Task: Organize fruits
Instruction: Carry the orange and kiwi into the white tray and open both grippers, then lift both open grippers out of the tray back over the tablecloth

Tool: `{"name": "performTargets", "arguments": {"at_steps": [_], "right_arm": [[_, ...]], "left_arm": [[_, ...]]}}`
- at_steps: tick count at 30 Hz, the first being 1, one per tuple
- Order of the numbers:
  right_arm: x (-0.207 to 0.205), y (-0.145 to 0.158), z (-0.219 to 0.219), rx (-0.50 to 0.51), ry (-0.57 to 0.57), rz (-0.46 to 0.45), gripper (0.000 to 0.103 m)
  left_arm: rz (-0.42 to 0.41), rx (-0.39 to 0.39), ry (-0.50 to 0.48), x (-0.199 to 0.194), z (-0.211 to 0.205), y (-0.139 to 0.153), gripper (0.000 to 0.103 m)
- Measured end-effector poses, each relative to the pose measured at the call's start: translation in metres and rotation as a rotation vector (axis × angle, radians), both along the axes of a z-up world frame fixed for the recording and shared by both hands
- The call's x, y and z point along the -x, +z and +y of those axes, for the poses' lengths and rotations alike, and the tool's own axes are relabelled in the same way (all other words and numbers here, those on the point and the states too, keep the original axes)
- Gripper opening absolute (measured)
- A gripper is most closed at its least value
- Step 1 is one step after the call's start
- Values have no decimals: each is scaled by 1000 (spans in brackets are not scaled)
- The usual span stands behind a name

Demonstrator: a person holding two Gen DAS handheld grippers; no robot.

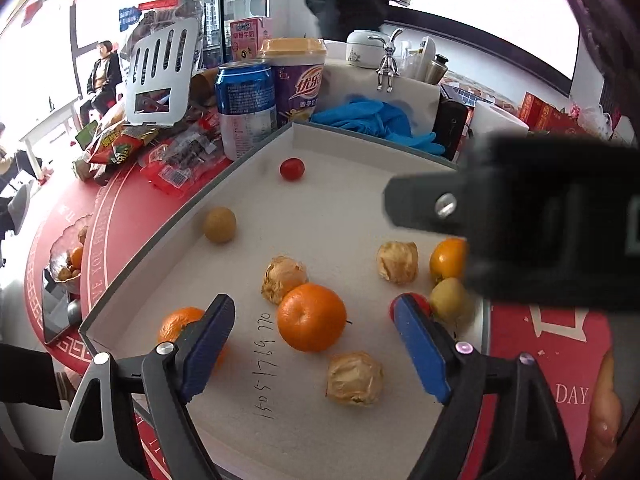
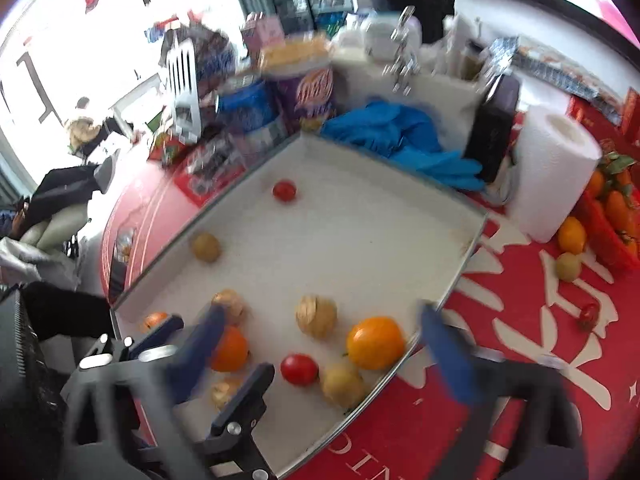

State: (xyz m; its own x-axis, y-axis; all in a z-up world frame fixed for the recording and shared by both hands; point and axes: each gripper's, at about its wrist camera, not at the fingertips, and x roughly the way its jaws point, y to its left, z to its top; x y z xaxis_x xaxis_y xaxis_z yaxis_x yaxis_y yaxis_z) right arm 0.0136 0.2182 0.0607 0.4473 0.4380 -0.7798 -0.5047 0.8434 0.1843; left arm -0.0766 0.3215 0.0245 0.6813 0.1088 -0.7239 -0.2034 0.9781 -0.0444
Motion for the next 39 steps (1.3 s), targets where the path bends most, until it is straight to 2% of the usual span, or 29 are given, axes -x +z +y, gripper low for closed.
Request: {"name": "performTargets", "arguments": {"at_steps": [6,11,17,21,25,29,35,39], "right_arm": [[1,12,-19,-22,-34,-27,102],[1,13,-50,-44,-113,-38,102],[-2,3,-108,-52,-230,3,102],[-2,-16,-148,-4,-310,45,102],[1,-34,-191,56,-404,72,102],[6,-50,-234,95,-496,108,102],[16,-57,-265,209,-569,45,102],[24,-57,-270,193,-559,-19,102]], "left_arm": [[5,-4,3,2,-2,6,86],[-15,-10,-36,5,-16,18,86],[-49,-28,-161,10,-56,35,86],[-49,-50,-280,12,-99,39,87],[-11,-73,-376,10,-142,28,88],[50,-71,-409,0,-172,10,88],[104,-79,-387,-20,-191,-11,88],[118,-50,-372,-25,-189,-18,92]]}}
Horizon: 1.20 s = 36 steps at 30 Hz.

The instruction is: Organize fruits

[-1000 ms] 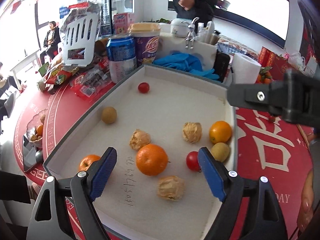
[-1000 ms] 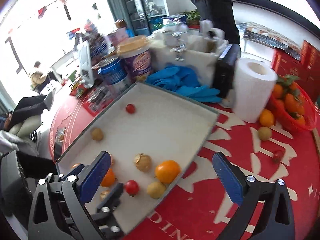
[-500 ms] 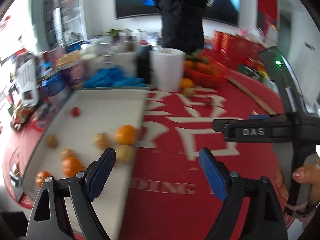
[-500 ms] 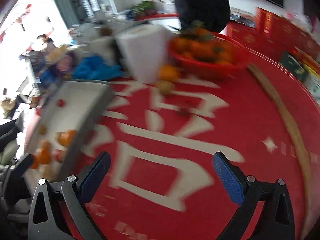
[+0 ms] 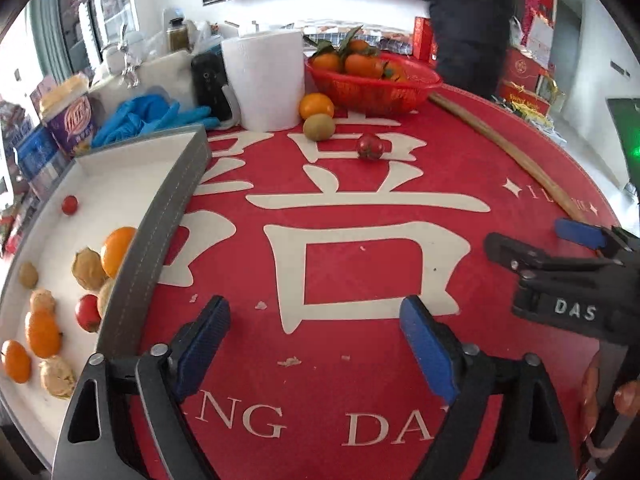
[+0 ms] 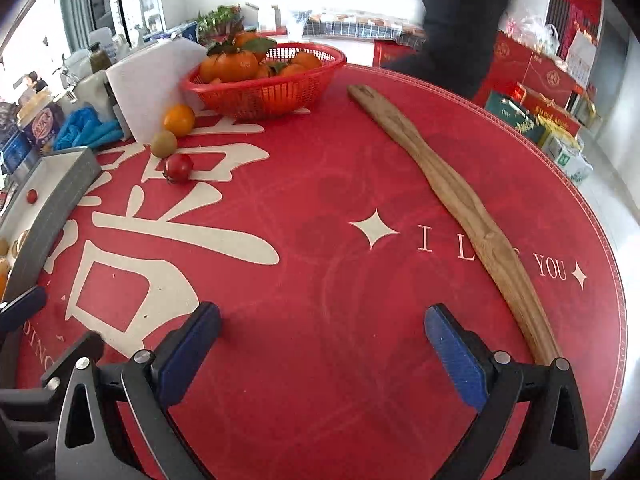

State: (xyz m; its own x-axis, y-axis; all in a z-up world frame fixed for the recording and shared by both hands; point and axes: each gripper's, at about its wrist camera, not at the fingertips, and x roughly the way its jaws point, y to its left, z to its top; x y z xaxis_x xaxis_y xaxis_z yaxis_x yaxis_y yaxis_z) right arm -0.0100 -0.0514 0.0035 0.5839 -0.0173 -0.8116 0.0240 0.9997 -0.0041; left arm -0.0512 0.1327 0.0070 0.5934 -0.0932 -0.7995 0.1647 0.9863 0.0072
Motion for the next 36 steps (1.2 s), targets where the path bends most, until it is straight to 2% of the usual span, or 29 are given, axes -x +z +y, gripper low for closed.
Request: {"name": "performTargets", "arguments": {"at_steps": [5,36], "right_arm": [[2,0,1,-1,0,-4,102],[1,-1,2,0,-2,-7,102]], "left_arm": [[23,17,-2,-5,3,-2,103],[28,12,-3,-6,4,-4,103]]}}
